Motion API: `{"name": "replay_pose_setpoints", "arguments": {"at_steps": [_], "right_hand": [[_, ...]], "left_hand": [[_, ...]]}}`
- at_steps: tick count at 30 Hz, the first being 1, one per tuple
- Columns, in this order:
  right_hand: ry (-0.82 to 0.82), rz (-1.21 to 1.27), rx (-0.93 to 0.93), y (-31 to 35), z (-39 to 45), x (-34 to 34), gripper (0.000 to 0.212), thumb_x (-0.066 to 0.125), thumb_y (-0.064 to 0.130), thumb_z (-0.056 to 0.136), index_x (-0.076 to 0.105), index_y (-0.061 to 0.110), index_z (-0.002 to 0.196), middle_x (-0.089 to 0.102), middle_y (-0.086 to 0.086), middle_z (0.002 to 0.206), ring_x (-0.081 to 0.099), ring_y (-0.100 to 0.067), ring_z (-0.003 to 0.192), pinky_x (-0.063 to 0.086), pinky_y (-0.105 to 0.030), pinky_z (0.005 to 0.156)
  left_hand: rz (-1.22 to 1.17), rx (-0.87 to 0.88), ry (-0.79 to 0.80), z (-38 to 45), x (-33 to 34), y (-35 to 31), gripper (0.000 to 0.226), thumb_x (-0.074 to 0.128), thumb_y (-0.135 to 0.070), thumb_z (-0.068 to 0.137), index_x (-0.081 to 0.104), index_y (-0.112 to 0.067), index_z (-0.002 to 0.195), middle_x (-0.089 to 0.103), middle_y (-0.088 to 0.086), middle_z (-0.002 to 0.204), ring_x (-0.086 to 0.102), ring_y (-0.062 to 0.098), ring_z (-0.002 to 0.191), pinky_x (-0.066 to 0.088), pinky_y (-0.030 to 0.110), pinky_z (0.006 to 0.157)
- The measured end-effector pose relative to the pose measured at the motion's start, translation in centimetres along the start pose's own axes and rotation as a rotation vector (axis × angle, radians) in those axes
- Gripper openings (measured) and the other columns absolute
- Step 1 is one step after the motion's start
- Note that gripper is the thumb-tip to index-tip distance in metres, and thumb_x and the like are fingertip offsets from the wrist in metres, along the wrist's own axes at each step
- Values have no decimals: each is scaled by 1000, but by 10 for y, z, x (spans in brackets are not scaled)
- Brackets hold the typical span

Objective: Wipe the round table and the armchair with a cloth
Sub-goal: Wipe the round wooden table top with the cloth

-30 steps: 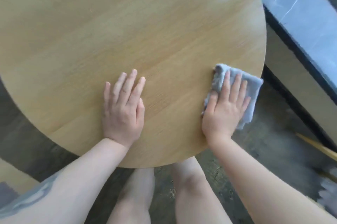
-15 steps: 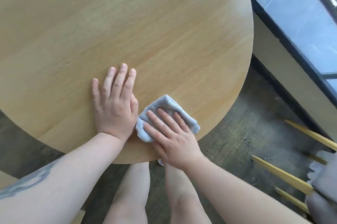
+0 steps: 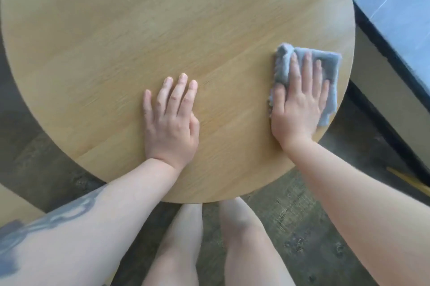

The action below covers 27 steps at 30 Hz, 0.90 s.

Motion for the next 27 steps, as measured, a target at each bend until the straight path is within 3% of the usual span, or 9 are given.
{"name": "replay_pose_setpoints", "arguments": {"at_steps": [2, 6, 7, 11, 12, 17, 22, 23, 27], "right_hand": [[-5, -13, 183, 33, -14, 8, 60, 25, 40, 97, 12, 28, 154, 6, 1, 162, 1, -19, 149, 1, -47, 119], [238, -97, -931, 77, 2, 8, 55, 36, 41, 97, 27, 29, 150, 23, 2, 158, 16, -18, 147, 9, -41, 120], [230, -135, -1003, 67, 27, 4, 54, 37, 41, 98, 27, 30, 150, 24, 3, 158, 18, -18, 146, 9, -40, 119], [59, -22, -58, 38, 66, -4, 57, 27, 39, 98, 12, 34, 153, 7, 5, 162, 2, -16, 149, 0, -42, 120], [64, -21, -39, 52, 45, 2, 59, 29, 38, 97, 12, 33, 153, 6, 4, 162, 1, -16, 148, -1, -42, 120], [441, -73, -1474, 136, 6, 20, 58, 47, 38, 96, 26, 35, 150, 20, 10, 159, 14, -14, 148, 9, -40, 120], [97, 57, -320, 126, 64, 17, 57, 37, 38, 94, 25, 34, 150, 19, 2, 160, 10, -17, 147, 5, -44, 119], [123, 28, -451, 136, 46, 18, 57, 36, 39, 94, 25, 32, 150, 19, 1, 160, 10, -19, 147, 4, -44, 119], [487, -93, -1721, 188, 18, 30, 54, 43, 38, 98, 27, 33, 150, 20, 8, 159, 12, -14, 148, 7, -41, 120]], "left_hand": [[0, -7, 5, -1, 1, 0, 53, 38, -17, 91, 48, -15, 143, 43, 5, 151, 33, 27, 141, 18, 56, 115], [-26, -22, -8, 2, -1, 2, 47, 43, -16, 87, 55, -11, 133, 49, 6, 146, 36, 25, 138, 22, 56, 114], [-69, -30, 12, 4, -3, 2, 48, 43, -16, 88, 54, -12, 134, 48, 4, 147, 35, 24, 139, 21, 55, 115], [-113, -75, 57, -2, -17, 21, 56, 43, -21, 90, 38, -15, 146, 33, 5, 156, 24, 24, 145, 9, 48, 121], [-64, -181, 47, -7, -20, 35, 58, 42, -24, 91, 34, -15, 148, 28, 6, 158, 19, 25, 147, 4, 45, 122], [87, -709, 39, -22, -30, 77, 65, 31, -36, 95, 21, -12, 155, 20, 6, 162, 15, 24, 149, 8, 49, 120], [91, -697, 84, -22, -24, 76, 64, 23, -36, 97, 16, -12, 156, 16, 6, 163, 11, 23, 150, 7, 51, 121], [102, -691, 86, -22, -24, 77, 65, 24, -35, 96, 17, -11, 156, 16, 7, 162, 12, 24, 150, 9, 53, 120], [147, -641, 93, -21, -25, 75, 70, 31, -33, 89, 22, -8, 154, 20, 10, 161, 17, 27, 149, 12, 54, 119]]}}
Point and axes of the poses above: each hand's wrist, its own z-axis towards the middle knuckle, its own x-axis out of the palm, y = z × x, the point moved 3 cm from there along z, towards the middle knuckle
